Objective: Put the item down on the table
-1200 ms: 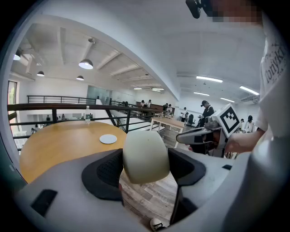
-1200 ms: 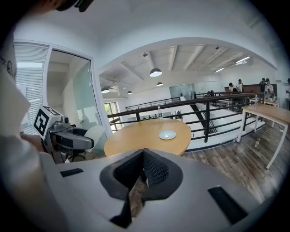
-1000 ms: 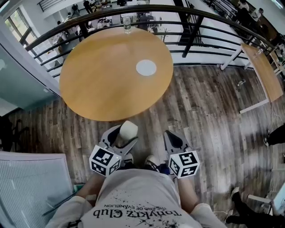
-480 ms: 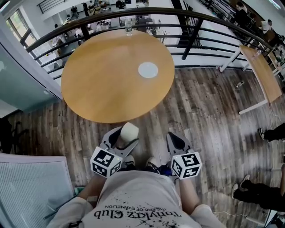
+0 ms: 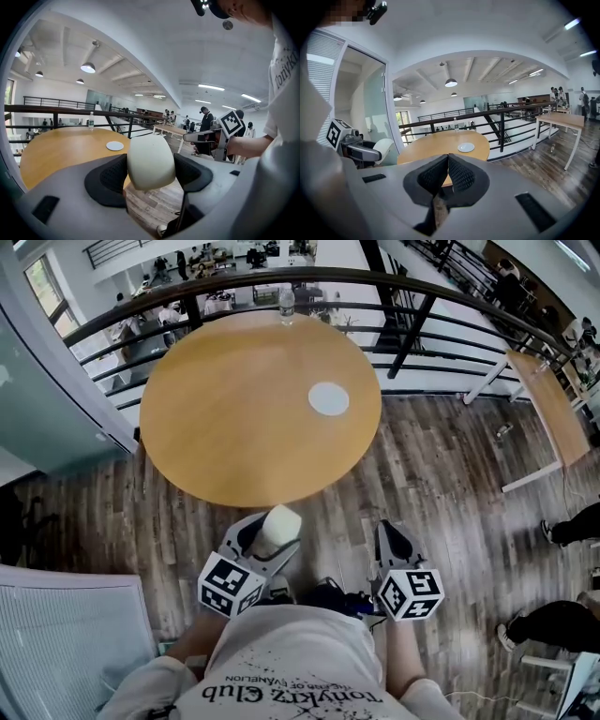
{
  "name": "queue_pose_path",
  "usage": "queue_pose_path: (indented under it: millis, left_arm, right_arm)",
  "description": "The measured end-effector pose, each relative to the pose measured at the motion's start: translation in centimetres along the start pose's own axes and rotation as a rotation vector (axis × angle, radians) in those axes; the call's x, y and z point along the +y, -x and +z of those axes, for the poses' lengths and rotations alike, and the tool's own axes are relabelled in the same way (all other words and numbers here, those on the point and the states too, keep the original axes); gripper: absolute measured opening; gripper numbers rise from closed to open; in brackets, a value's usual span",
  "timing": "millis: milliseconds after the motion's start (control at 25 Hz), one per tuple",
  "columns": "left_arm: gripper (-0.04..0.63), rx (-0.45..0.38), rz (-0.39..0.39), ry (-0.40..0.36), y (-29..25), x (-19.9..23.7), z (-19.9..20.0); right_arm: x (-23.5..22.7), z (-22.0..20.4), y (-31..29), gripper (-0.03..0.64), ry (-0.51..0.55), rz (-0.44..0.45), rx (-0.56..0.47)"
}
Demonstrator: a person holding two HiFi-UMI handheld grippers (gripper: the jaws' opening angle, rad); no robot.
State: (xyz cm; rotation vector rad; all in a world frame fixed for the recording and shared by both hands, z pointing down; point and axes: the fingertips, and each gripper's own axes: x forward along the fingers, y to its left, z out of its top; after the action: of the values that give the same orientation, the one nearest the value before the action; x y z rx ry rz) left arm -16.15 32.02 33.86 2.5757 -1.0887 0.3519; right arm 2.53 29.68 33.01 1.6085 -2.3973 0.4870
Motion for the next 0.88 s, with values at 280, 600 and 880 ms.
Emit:
queue_pose_path:
  millis: [280, 600, 880]
  left_arm:
    - [0.327, 0.000, -0.029, 0.007, -1.0, 1.6, 0.5]
    - [0.327, 0.004, -0.026, 0.012, -5.7, 3.4, 2.1]
    - [0.327, -0.017, -0.003, 0.032, -12.8, 5.4, 6.0]
  right_arm:
    - [-0.2, 0.1, -1.2, 0.025, -0.019, -0.027, -0.006]
    - [-3.8, 0.5, -5.2, 0.025, -0.040, -0.005, -0.006]
    - [-9.4, 4.1, -11.0, 0.025, -0.003, 0.053, -0.007]
